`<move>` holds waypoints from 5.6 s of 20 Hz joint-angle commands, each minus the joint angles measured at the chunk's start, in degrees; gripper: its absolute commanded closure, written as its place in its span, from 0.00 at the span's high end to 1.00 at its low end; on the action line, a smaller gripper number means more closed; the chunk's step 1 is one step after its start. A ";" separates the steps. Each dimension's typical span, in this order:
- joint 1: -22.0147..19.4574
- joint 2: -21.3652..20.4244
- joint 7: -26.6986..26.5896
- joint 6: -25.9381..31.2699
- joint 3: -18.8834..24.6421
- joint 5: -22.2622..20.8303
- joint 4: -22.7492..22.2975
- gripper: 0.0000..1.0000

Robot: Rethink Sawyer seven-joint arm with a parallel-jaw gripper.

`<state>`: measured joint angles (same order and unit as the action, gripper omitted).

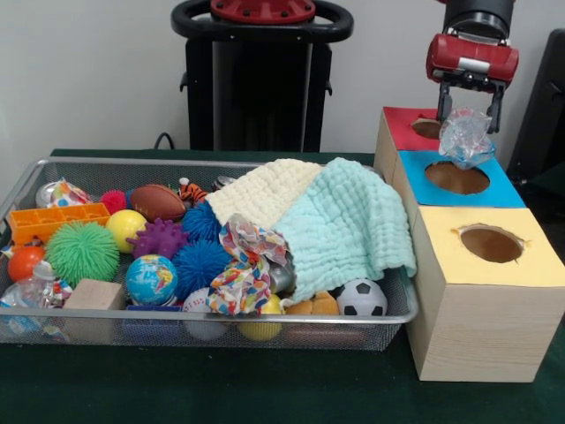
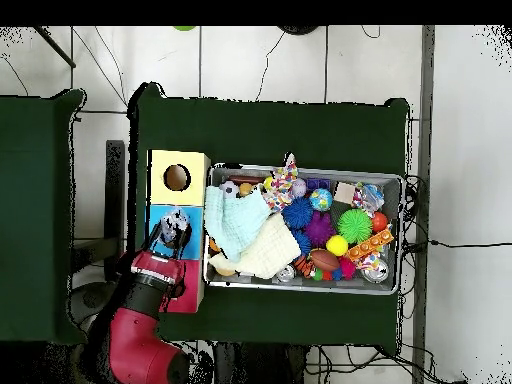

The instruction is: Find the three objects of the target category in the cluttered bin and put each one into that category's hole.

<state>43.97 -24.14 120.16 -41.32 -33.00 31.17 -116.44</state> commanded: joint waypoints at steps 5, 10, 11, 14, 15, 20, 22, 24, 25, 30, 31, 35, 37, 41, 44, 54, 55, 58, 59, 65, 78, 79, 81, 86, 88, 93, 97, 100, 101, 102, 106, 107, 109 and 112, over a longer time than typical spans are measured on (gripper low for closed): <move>-2.61 5.15 14.64 -5.47 9.94 -0.76 3.39 1.00; -2.26 7.16 15.73 -8.39 10.29 1.21 3.65 1.00; -2.00 7.35 15.75 -8.90 10.18 1.81 3.59 1.00; -1.66 8.04 16.52 -10.88 10.34 3.38 3.51 1.00; -1.55 8.16 16.65 -11.42 10.38 3.84 3.45 1.00; -0.69 8.56 18.18 -14.98 10.73 6.83 2.58 1.00; -0.29 8.69 18.71 -15.76 11.16 7.91 2.01 1.00; 0.54 9.21 19.25 -17.09 11.64 10.13 1.49 1.00; 0.69 9.32 19.41 -17.25 11.90 10.67 1.36 1.00; -1.96 6.71 22.10 -9.98 15.91 8.97 -0.15 1.00; -2.43 6.16 21.92 -8.60 16.37 8.50 -0.41 1.00; -6.90 2.26 20.21 1.58 20.21 4.37 -2.34 1.00; -8.39 1.25 18.18 5.84 21.54 3.42 -3.17 1.00; -9.93 1.96 18.73 5.89 23.08 2.05 -3.44 1.00; -11.28 2.27 18.78 5.87 24.19 1.17 -3.41 1.00; -15.19 0.86 17.67 7.42 27.39 -1.17 -4.41 1.00; -15.79 0.43 17.54 7.95 27.78 -1.55 -4.63 1.00; -19.75 -3.43 16.94 13.75 31.17 -3.94 -6.59 1.00; -20.43 -4.43 16.58 14.88 31.74 -4.31 -7.05 1.00; -25.10 -11.41 13.96 24.60 35.34 -6.99 -9.34 1.00; -27.81 -13.08 11.20 37.04 36.42 -6.45 -8.45 1.00; -27.76 -13.13 11.21 37.31 36.34 -6.38 -8.44 1.00; -27.97 -13.06 11.11 37.84 36.43 -6.52 -8.32 1.00; -27.38 -12.94 10.75 39.41 35.51 -5.96 -7.80 1.00; -26.44 -13.16 10.32 41.23 34.30 -5.29 -7.43 1.00; -27.52 -13.71 10.33 42.06 35.06 -5.86 -7.60 1.00; -28.41 -14.54 10.12 42.78 35.60 -6.45 -7.79 1.00; -28.94 -15.85 9.79 43.90 35.87 -6.98 -8.11 1.00; -29.00 -16.00 9.84 43.75 35.94 -7.12 -8.18 1.00; -29.06 -16.14 9.89 43.59 36.02 -7.25 -8.26 1.00; -28.38 -16.36 9.59 43.91 35.21 -7.33 -7.88 1.00; -28.23 -16.40 9.55 43.90 35.05 -7.37 -7.80 1.00; -28.19 -16.63 9.72 43.62 35.23 -7.51 -8.02 1.00; -28.14 -16.79 9.79 42.82 35.08 -7.72 -8.09 1.00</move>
<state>15.37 -41.93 123.80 -9.90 -4.71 26.48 -120.41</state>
